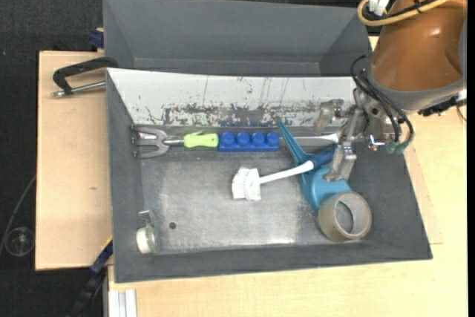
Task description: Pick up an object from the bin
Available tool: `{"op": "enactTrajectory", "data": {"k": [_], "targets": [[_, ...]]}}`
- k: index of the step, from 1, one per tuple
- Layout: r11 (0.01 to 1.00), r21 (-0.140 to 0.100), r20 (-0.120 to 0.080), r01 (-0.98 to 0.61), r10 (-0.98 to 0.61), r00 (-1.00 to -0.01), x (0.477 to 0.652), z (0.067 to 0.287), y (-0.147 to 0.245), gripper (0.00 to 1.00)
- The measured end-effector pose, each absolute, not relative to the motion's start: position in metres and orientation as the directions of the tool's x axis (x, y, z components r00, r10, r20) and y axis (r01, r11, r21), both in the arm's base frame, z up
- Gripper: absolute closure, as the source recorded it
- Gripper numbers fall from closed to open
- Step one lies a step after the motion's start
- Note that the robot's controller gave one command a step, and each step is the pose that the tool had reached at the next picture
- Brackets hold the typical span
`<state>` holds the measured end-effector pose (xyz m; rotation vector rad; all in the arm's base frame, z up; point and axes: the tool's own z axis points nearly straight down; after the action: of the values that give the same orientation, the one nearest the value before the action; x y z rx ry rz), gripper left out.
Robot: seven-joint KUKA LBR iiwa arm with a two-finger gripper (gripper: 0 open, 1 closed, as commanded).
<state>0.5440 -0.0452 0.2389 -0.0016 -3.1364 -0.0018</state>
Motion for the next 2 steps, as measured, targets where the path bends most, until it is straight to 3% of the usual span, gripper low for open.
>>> {"op": "enactTrajectory", "data": {"k": [1,2], "targets": [[1.000,0.000,-0.004,0.000,0.000,-1.000,0.545,0.244,-0.045,0.00],[1.000,0.001,-0.007,-0.031,-0.031,-1.000,0.559,0.172,-0.017,0.00]]}}
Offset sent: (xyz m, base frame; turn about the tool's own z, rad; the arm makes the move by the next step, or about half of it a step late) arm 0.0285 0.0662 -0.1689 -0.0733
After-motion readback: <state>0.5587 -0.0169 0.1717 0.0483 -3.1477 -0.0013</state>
